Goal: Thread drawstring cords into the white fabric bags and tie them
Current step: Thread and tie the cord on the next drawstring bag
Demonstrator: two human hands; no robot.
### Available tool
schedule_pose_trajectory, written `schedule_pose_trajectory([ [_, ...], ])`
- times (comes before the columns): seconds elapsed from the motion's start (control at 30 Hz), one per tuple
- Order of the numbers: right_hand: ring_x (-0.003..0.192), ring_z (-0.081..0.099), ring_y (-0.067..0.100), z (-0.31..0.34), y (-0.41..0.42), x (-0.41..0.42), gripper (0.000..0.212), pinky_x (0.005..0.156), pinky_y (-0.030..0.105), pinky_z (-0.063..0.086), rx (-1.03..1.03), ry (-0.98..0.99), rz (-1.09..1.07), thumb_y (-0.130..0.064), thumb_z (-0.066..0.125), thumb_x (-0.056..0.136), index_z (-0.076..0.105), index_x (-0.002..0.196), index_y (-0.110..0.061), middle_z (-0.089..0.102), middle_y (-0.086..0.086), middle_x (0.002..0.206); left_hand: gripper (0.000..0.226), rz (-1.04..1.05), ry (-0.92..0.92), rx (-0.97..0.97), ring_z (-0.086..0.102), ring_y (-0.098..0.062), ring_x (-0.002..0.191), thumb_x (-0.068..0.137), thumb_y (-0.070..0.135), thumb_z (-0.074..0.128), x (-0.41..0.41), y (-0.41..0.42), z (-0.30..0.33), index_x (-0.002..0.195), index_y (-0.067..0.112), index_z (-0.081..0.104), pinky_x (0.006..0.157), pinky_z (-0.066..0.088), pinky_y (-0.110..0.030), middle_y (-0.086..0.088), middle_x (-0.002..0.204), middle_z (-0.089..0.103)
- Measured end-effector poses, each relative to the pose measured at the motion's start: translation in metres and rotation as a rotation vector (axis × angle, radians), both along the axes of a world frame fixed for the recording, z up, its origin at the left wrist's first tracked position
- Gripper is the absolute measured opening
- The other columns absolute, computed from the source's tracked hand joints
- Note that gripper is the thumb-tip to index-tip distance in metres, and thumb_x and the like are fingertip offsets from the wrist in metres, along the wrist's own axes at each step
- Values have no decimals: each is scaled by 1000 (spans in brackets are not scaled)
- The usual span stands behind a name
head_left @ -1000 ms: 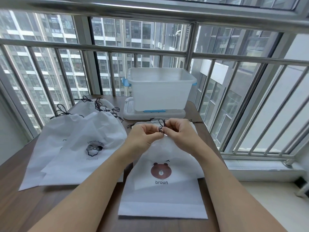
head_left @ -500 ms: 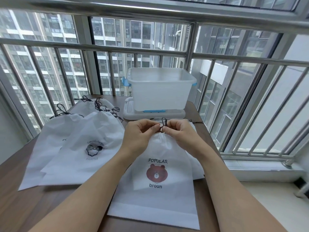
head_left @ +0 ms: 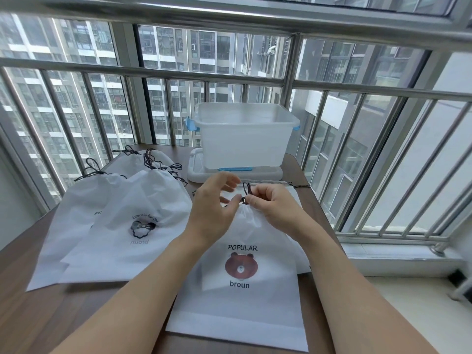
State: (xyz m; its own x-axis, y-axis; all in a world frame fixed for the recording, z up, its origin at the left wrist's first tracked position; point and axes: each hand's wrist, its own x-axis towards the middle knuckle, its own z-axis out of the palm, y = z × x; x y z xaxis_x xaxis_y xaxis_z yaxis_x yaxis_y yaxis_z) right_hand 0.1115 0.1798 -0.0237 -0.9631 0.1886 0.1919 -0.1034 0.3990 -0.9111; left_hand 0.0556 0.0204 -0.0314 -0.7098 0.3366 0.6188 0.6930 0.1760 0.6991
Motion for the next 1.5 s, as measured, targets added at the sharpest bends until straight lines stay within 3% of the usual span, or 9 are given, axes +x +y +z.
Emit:
schedule_pose_trajectory([
  [0.13, 61, 39, 14, -2, 0, -1, 31, 59, 28, 33, -21, -7, -6, -14, 66, 97, 60, 67, -21, 51, -6, 64, 25, -1, 202, -47, 63, -5, 89, 79, 8, 74, -1, -1, -1, 100, 22, 75, 77, 48, -15, 9, 94, 67],
  [0.4, 86, 57, 22, 2, 0, 2, 36, 82, 39, 44, -103, -16, 92, -23, 67, 85, 64, 96, 11, 66, 30, 93, 26, -67, 121, -42, 69, -1, 83, 74, 9, 76, 3, -1, 0, 99, 15, 80, 76, 55, -16, 8, 91, 75],
  [0.53, 88, 62, 18, 4, 7, 5, 8, 82, 23, 50, -180, -62, 126, 6, 60, 93, 64, 97, 11, 67, 15, 93, 24, -103, -97, -12, 73, -1, 79, 76, 3, 77, 5, 0, 3, 97, 15, 80, 79, 58, -20, 8, 86, 77],
  [0.73, 78, 51, 21, 3, 3, 3, 21, 74, 36, 41, -49, -42, 90, -22, 69, 81, 68, 89, -2, 61, 10, 80, 13, -88, -174, -72, 72, -2, 75, 80, 11, 80, 0, -1, 0, 91, 18, 80, 77, 59, -23, 9, 82, 77],
  [1.0, 56, 43, 9, -2, 7, -1, 14, 54, 23, 37, 74, 14, 27, -8, 72, 91, 62, 85, -17, 51, -10, 59, 7, -75, -202, -167, 68, -3, 79, 91, 16, 70, -5, 1, -3, 90, 16, 77, 75, 55, -25, 8, 82, 75],
  [1.13, 58, 44, 12, -1, 8, -1, 6, 55, 23, 36, 61, 23, 29, -10, 70, 93, 68, 98, -11, 53, 4, 62, 15, -176, -383, -166, 60, 0, 71, 96, 21, 64, -9, 2, -7, 87, 14, 74, 73, 45, -23, 7, 77, 70],
  [1.23, 68, 51, 19, 0, 7, 0, 6, 64, 35, 42, 95, 52, 38, -15, 69, 92, 73, 88, -12, 64, 28, 80, 22, -258, -526, -94, 60, -11, 81, 97, 29, 62, -12, -2, -8, 88, 12, 74, 81, 45, -34, -19, 93, 71],
  [1.43, 69, 47, 16, 1, 8, 2, 13, 63, 30, 37, 56, 43, 34, -18, 66, 94, 71, 86, -9, 58, 8, 76, 5, -276, -560, 48, 69, -12, 81, 90, 20, 72, -6, -3, -2, 92, 16, 73, 82, 52, -30, -7, 87, 76],
  [1.5, 75, 50, 18, 2, 8, 3, 17, 70, 35, 39, 5, 27, 40, -27, 65, 89, 72, 86, -12, 62, 9, 80, 24, -296, -600, 120, 71, -17, 83, 84, 13, 78, -9, -4, -3, 106, 16, 67, 85, 54, -34, -7, 87, 77],
])
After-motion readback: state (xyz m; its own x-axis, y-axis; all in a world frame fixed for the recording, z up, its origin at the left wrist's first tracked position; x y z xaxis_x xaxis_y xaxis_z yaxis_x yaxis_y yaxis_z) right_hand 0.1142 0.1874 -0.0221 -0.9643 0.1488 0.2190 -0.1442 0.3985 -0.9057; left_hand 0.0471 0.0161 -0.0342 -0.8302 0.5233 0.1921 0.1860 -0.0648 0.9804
